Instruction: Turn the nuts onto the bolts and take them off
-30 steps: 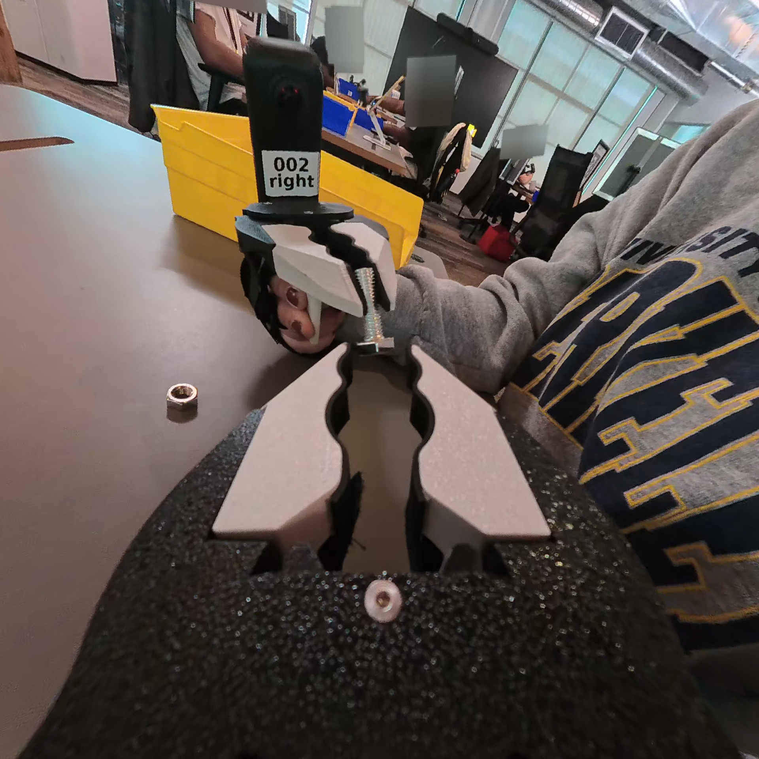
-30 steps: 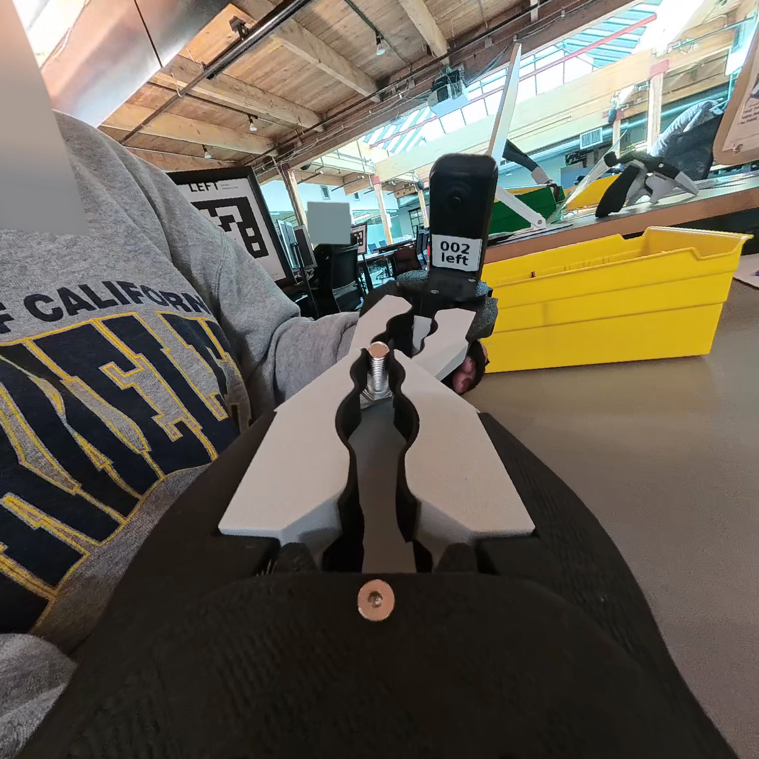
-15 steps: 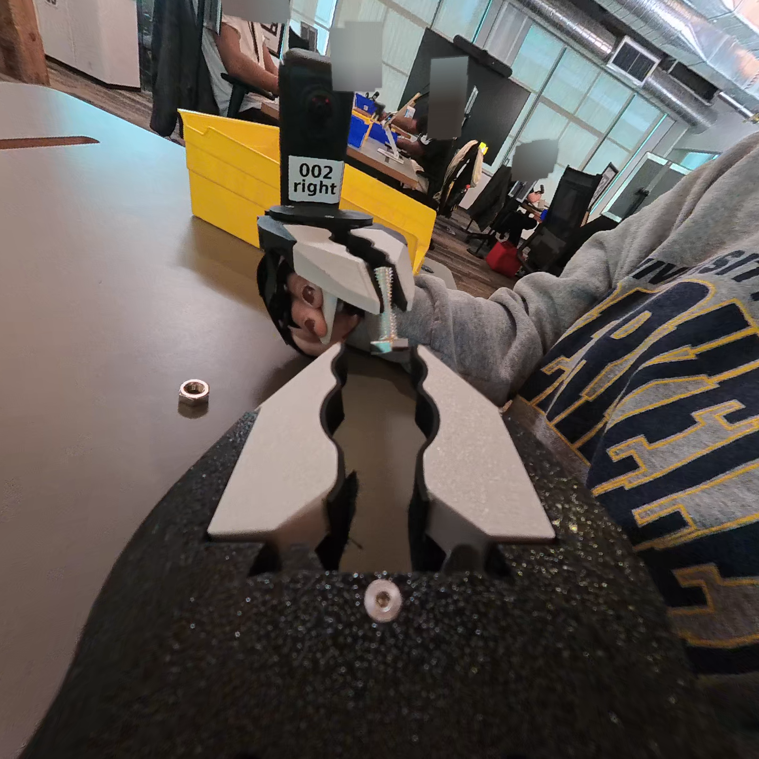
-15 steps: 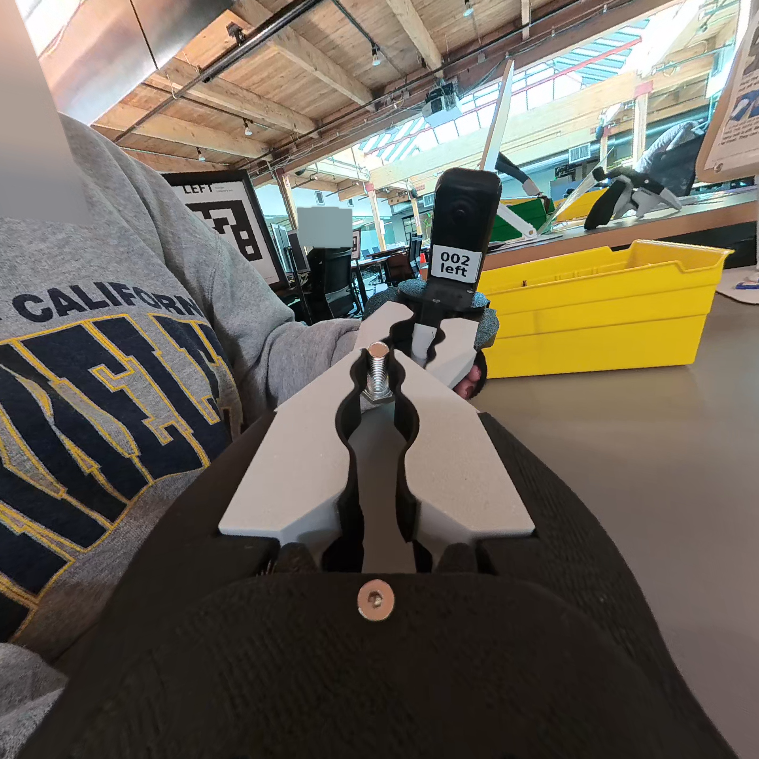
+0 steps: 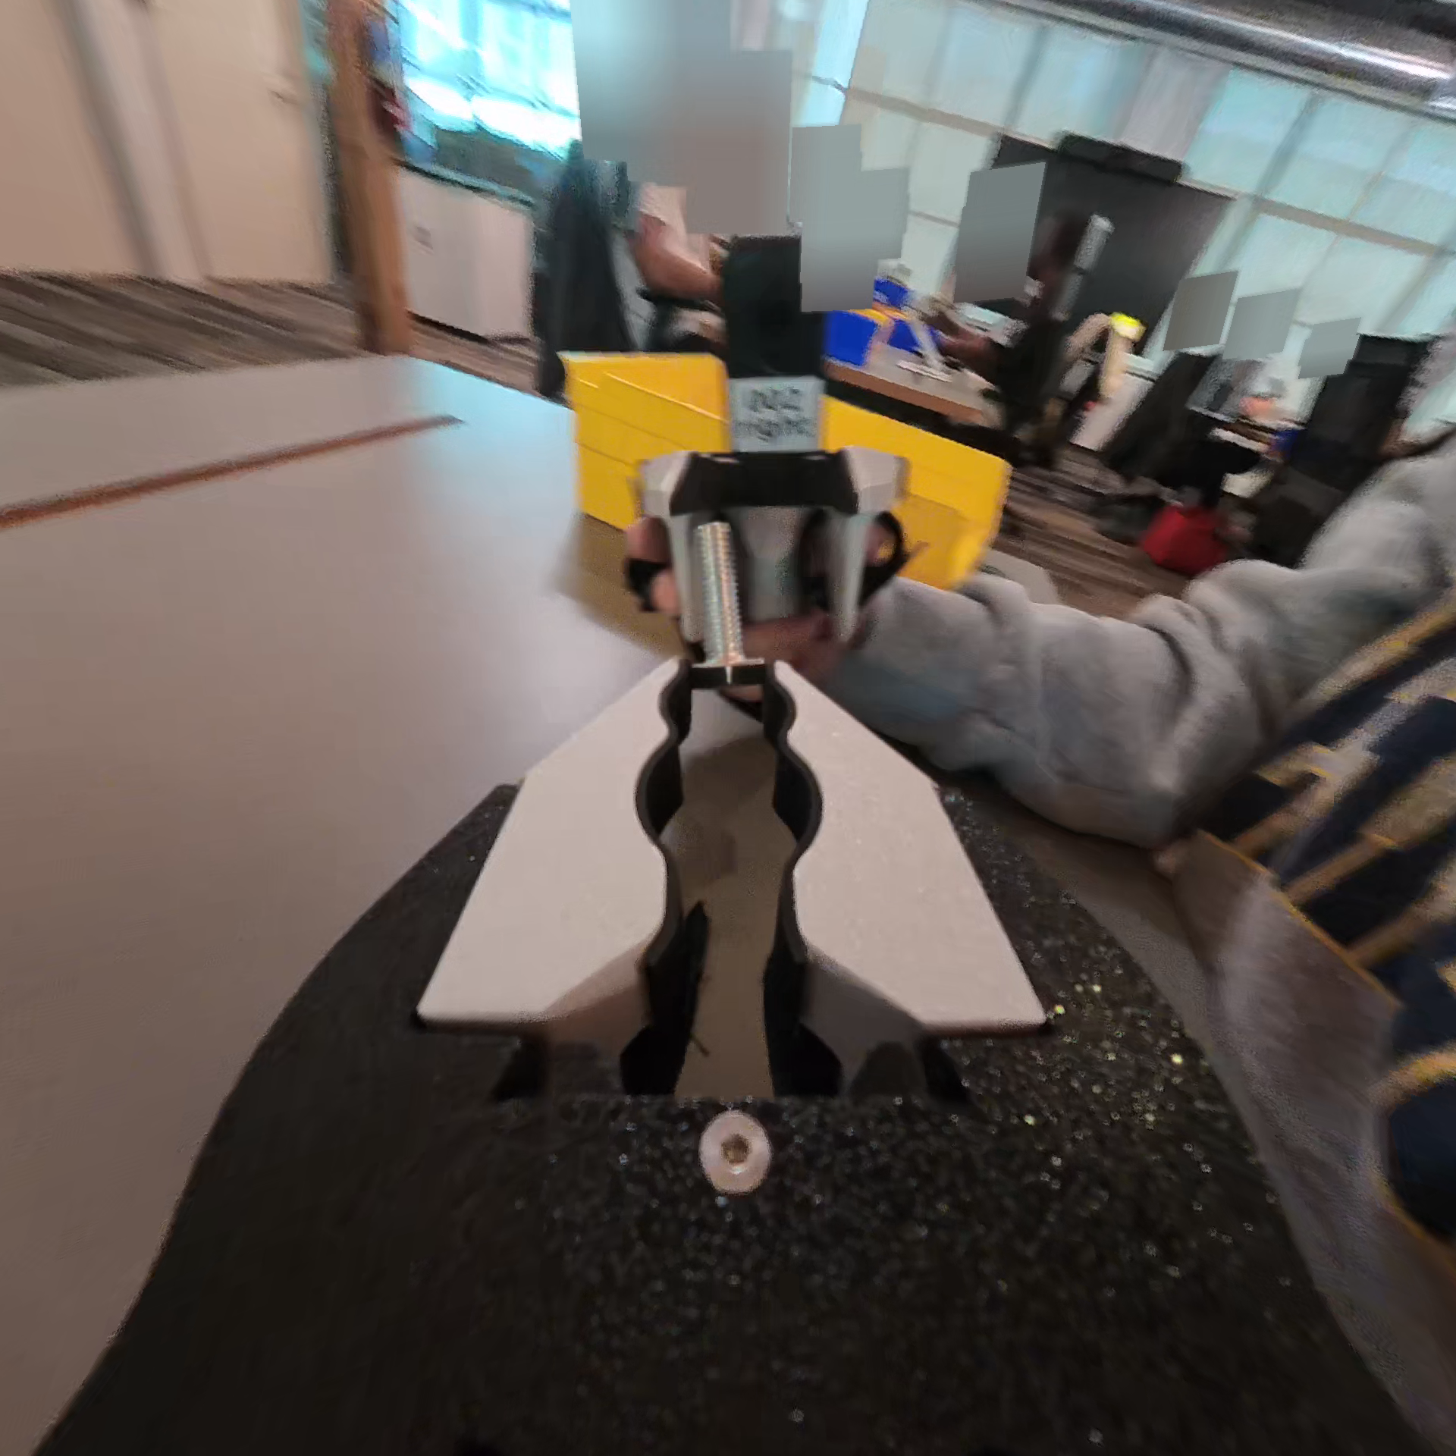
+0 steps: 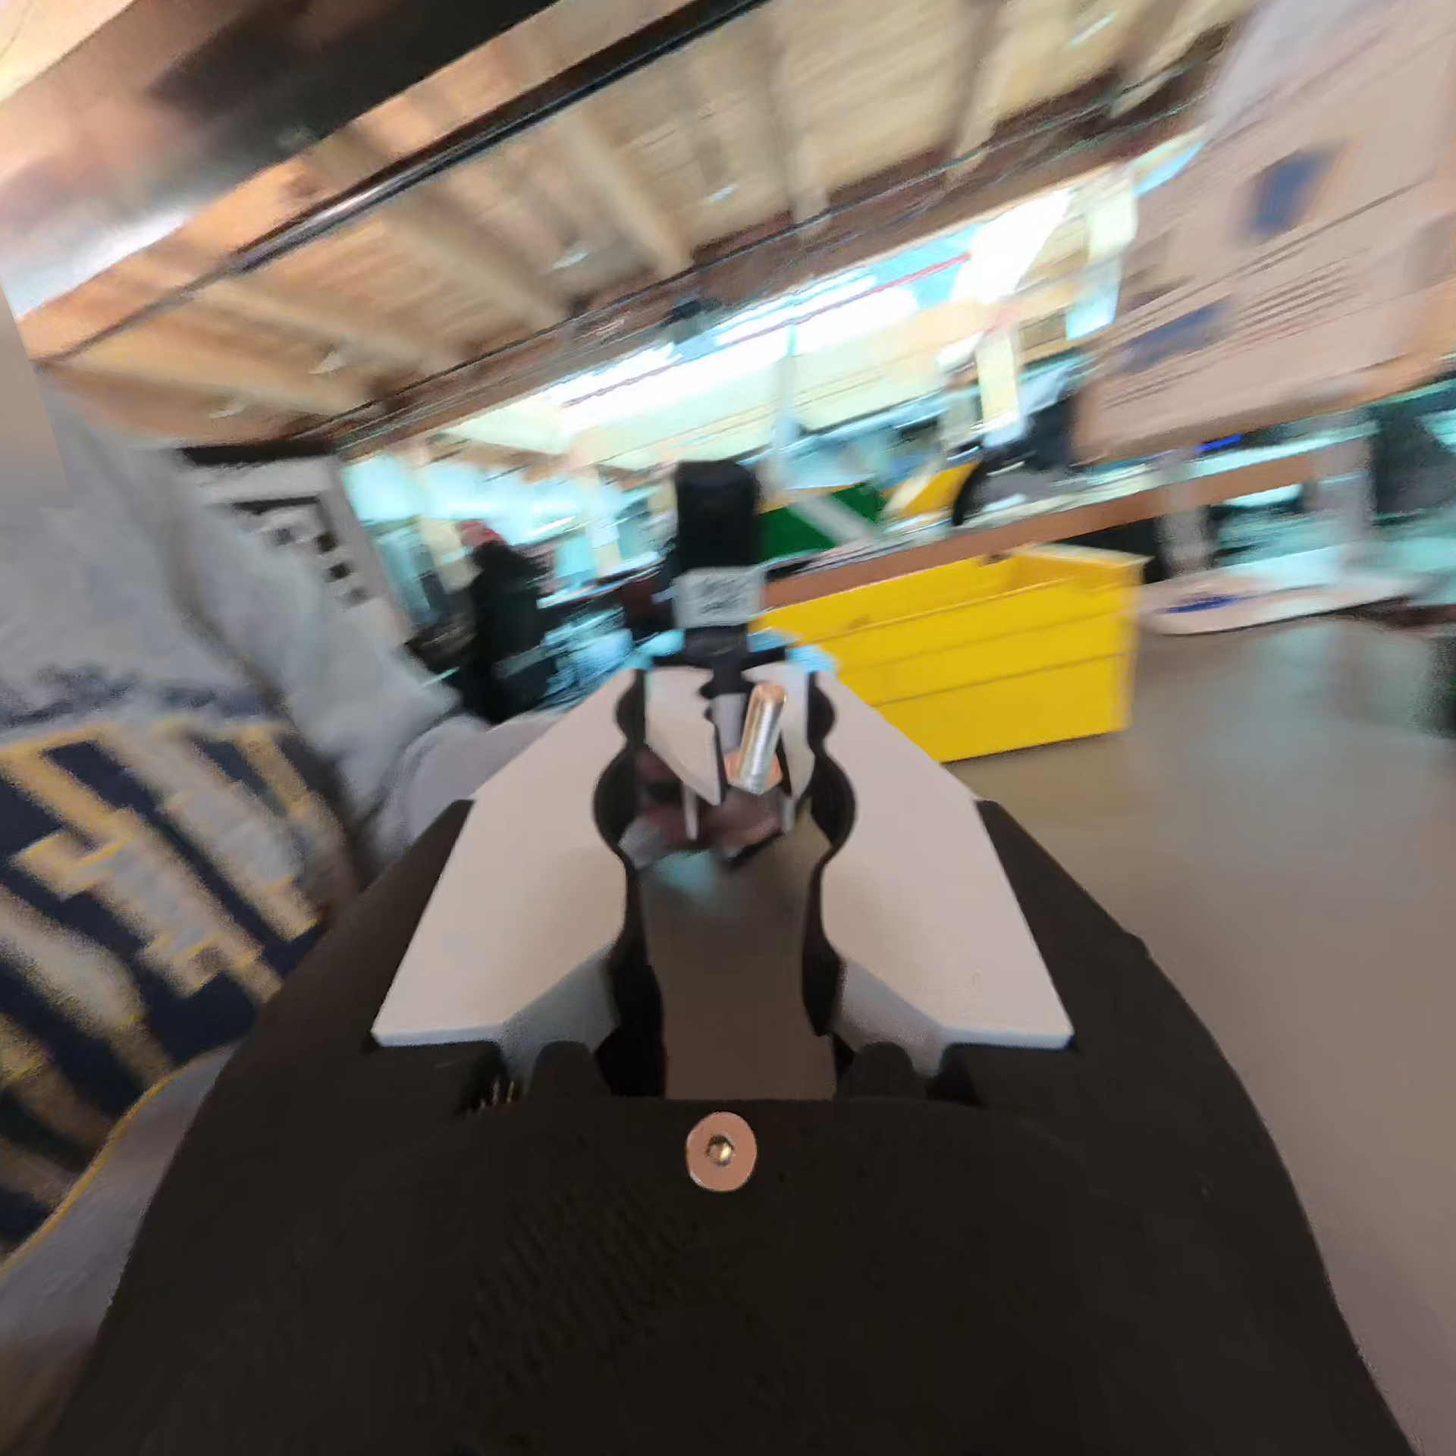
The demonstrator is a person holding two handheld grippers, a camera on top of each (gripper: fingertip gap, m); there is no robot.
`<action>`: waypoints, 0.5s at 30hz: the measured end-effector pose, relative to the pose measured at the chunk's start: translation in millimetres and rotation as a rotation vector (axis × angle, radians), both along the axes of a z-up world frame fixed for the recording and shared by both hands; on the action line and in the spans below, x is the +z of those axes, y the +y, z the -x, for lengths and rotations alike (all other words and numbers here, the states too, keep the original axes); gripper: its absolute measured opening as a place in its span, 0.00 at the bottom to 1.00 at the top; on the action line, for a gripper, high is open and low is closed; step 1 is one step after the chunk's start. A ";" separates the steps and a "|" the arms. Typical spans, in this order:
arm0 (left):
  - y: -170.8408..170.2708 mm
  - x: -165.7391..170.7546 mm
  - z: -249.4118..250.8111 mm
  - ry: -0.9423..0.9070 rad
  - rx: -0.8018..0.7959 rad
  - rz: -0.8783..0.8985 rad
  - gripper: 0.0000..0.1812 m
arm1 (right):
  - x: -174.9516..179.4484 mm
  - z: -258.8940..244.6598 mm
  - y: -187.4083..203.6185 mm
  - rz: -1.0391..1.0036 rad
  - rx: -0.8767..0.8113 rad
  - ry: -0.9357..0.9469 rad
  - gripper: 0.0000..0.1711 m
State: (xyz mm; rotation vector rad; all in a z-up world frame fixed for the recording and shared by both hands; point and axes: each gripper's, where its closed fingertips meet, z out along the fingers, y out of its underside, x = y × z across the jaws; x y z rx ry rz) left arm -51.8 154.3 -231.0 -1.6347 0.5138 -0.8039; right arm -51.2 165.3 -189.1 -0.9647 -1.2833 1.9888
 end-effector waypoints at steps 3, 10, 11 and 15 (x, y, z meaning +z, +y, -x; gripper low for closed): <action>24.8 11.2 23.5 0.016 0.205 -0.112 0.09 | -32.7 11.0 50.6 -0.148 -0.354 -0.209 0.24; 79.1 11.8 40.9 0.102 0.437 -0.277 0.09 | -123.0 7.3 56.8 -0.538 -0.416 -0.705 0.21; 84.6 8.3 40.5 0.111 0.437 -0.281 0.08 | -127.7 7.6 54.7 -0.548 -0.404 -0.731 0.21; 95.3 12.4 37.2 0.117 0.410 -0.318 0.08 | -141.7 8.3 52.2 -0.586 -0.390 -0.809 0.19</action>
